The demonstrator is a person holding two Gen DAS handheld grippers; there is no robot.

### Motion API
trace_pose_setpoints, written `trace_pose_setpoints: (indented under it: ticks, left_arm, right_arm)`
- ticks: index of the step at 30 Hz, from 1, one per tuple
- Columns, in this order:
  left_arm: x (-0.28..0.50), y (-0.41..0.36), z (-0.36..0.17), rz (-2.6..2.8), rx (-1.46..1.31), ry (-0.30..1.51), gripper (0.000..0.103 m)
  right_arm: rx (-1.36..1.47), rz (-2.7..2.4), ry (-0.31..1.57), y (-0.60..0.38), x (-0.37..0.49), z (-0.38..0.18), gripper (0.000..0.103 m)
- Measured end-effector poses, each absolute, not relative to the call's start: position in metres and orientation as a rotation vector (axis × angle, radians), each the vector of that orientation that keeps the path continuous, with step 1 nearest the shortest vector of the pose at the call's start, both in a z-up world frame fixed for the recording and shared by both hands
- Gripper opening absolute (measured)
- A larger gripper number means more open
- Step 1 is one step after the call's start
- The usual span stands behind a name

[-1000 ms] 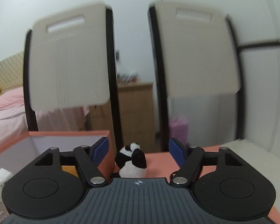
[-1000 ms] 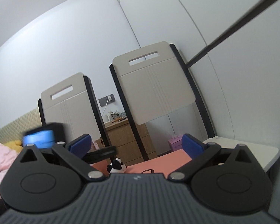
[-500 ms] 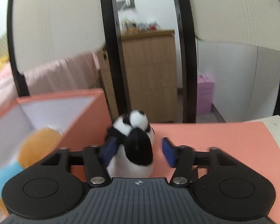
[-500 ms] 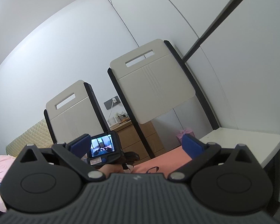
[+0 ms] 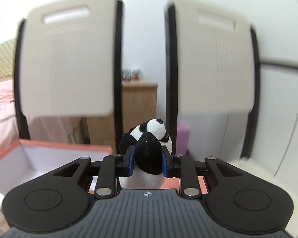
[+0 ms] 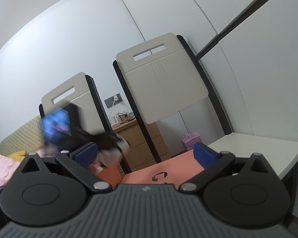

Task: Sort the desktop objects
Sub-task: 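Carry the panda plush into the pink box and open the left gripper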

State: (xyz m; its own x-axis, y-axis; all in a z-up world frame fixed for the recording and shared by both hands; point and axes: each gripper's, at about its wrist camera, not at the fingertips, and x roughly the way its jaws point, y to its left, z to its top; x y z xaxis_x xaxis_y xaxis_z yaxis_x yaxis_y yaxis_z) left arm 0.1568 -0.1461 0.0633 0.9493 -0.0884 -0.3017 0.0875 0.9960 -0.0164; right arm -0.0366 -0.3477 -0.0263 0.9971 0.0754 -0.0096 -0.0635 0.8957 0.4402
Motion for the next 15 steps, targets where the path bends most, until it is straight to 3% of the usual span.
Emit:
trace_pose_setpoints:
  ticks: [7,15]
  left_arm:
    - [0.129,-0.032,0.092,0.001,0.019,0.236,0.031]
    - [0.172,0.076,0.058,0.173,0.009,0.353,0.031]
  right_arm:
    - [0.407,0.085,0.051,-0.314,-0.015,-0.026,0.103]
    - [0.368,0.085,0.085,-0.282,0.011,-0.025,0.103]
